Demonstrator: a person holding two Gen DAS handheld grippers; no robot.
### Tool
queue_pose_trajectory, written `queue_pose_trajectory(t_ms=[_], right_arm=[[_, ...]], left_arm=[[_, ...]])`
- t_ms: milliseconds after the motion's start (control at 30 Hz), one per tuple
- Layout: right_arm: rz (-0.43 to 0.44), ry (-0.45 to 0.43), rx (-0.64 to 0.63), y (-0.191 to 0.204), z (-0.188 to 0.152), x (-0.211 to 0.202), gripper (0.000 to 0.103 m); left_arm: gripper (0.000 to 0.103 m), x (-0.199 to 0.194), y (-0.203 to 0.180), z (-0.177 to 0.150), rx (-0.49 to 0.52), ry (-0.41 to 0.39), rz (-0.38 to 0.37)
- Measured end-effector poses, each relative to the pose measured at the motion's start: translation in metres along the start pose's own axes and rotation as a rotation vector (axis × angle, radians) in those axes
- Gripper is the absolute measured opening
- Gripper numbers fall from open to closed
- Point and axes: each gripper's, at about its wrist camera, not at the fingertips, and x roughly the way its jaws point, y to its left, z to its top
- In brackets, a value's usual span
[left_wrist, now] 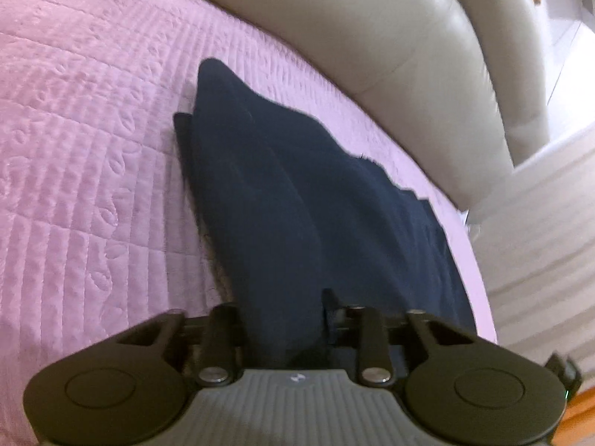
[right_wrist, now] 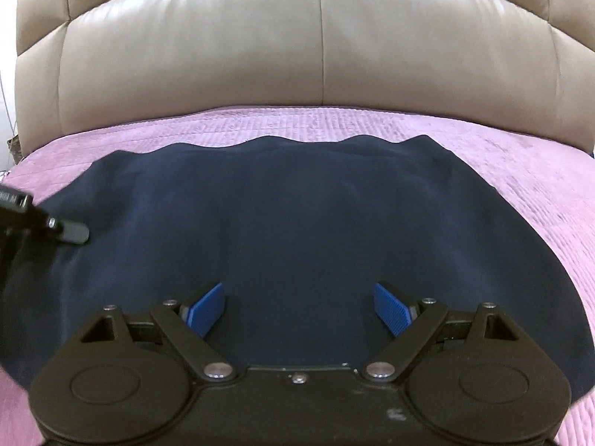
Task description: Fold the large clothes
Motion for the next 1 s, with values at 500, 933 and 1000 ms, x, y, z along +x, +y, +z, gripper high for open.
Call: queue_pose_trajectory(t_ms=[500, 933, 1000], right_arm=[[0.008, -0.086, -0.082, 0.002, -0.059, -0.034, 0.102], [0.311, -0.027, 0.309, -0.106, -0.046, -0.048, 0.102], [0.412, 0.011, 0.507, -0.158, -0.042, -0.047, 0.102]], left_arm=[[0.022, -0.008, -0.138, -0.010, 0.073, -0.226, 0.117], [0.023, 0.036, -0.246, -0.034, 0.164, -0.240, 0.060], [0.023, 0.051, -0.256, -0.035, 0.164, -0.215, 0.051]])
